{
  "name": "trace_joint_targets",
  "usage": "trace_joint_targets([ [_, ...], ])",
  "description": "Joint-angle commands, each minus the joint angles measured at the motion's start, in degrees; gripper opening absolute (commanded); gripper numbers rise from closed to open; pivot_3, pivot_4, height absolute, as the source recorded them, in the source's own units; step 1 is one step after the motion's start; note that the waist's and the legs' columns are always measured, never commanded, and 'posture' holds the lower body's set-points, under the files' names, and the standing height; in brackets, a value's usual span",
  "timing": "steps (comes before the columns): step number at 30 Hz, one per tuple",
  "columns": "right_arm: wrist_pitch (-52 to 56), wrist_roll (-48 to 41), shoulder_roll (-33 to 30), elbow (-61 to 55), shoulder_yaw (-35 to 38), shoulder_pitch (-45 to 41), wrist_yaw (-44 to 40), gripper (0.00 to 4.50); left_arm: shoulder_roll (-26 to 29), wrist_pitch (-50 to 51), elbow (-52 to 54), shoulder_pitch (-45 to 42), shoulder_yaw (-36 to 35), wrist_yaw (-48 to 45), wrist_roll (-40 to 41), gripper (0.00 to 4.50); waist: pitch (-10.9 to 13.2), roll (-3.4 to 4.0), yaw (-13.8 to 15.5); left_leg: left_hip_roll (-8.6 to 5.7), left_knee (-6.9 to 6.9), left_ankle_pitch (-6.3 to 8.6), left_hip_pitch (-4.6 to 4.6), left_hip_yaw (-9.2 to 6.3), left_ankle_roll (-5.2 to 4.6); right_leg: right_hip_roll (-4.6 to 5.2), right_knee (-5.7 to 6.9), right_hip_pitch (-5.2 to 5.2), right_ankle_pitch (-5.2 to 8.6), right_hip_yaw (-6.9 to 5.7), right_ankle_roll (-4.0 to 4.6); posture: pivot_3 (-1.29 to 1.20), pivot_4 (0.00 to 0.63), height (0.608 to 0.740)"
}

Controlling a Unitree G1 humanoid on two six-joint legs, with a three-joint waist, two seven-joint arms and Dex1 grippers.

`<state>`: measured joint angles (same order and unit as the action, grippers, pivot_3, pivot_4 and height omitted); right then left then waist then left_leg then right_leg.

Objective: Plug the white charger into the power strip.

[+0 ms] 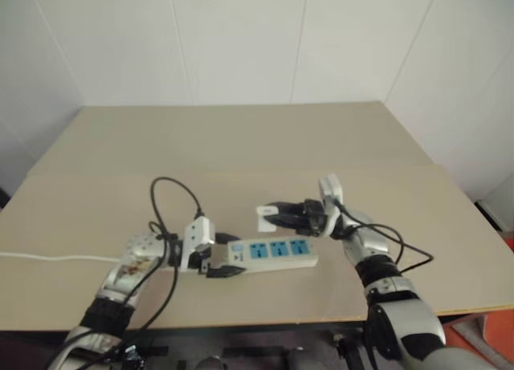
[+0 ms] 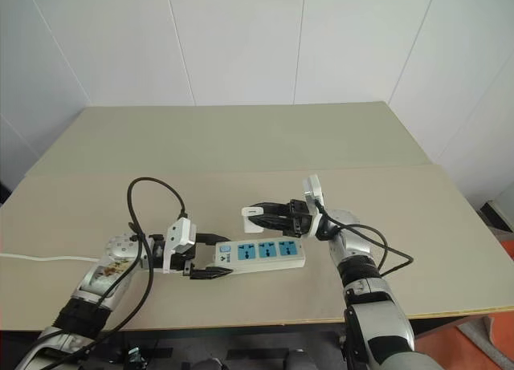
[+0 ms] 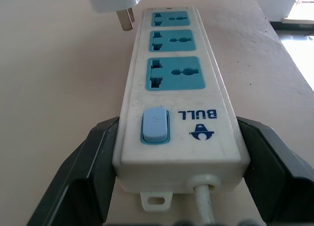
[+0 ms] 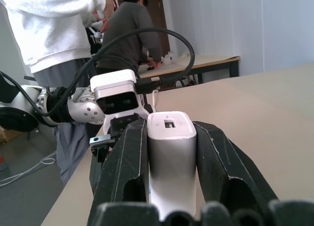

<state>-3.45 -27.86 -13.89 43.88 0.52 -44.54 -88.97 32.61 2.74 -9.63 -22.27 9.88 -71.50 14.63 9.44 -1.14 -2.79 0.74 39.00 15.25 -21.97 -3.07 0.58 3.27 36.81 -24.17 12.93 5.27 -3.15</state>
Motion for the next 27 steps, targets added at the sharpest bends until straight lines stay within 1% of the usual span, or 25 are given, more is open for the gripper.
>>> trace_joint_targets([
  [1, -2.3, -0.4, 0.4, -0.1, -0.2, 0.0, -3.5, 1.13, 1.1, -0.4, -0.4, -0.4, -1.3, 0.1, -0.1, 3.27, 0.0, 0.0, 0.0, 0.0, 0.0, 0.0, 0.01, 0.0, 0.0, 0.0, -0.01, 0.0, 0.0, -0.01, 0.0, 0.0, 0.15, 0.74],
  [4, -3.2, 0.1, 1.3, 0.9, -0.3, 0.1, -3.5, 1.13, 1.0, -0.7, -1.5, -0.9, -1.5, -0.4, 0.4, 3.27, 0.0, 0.0, -0.1, 0.0, 0.0, 0.0, 0.04, 0.01, 0.0, -0.01, -0.02, 0.0, 0.0, 0.0, 0.01, 0.0, 0.15, 0.74],
  [7, -5.0, 1.2, 2.7, 2.8, 0.3, -0.3, -2.9, 1.13, 0.1, 0.0, -2.1, -1.5, -2.1, -1.7, 2.9, 3.27, 0.0, 0.01, -0.4, 0.0, -0.01, 0.0, 0.12, 0.03, 0.0, -0.01, -0.02, 0.01, 0.01, 0.0, 0.02, 0.0, 0.15, 0.74],
  [15, -6.5, 3.0, 4.4, 4.4, 0.5, -0.7, -2.5, 1.13, -0.3, -2.3, -5.7, -3.3, -0.8, -2.8, 0.8, 3.27, 0.0, 0.01, -0.8, 0.0, -0.02, 0.0, 0.08, 0.02, 0.0, 0.0, 0.17, 0.0, 0.01, -0.03, 0.02, 0.0, 0.15, 0.74],
  [27, -8.7, 5.4, 5.7, 5.7, 0.1, -0.1, -1.5, 1.13, -1.0, -3.4, -6.1, -3.1, -0.6, -2.7, 0.5, 3.27, 0.0, 0.01, -0.9, 0.0, -0.01, 0.0, 0.09, 0.0, 0.0, 0.0, 0.19, 0.01, 0.01, -0.04, 0.02, 0.0, 0.15, 0.74],
])
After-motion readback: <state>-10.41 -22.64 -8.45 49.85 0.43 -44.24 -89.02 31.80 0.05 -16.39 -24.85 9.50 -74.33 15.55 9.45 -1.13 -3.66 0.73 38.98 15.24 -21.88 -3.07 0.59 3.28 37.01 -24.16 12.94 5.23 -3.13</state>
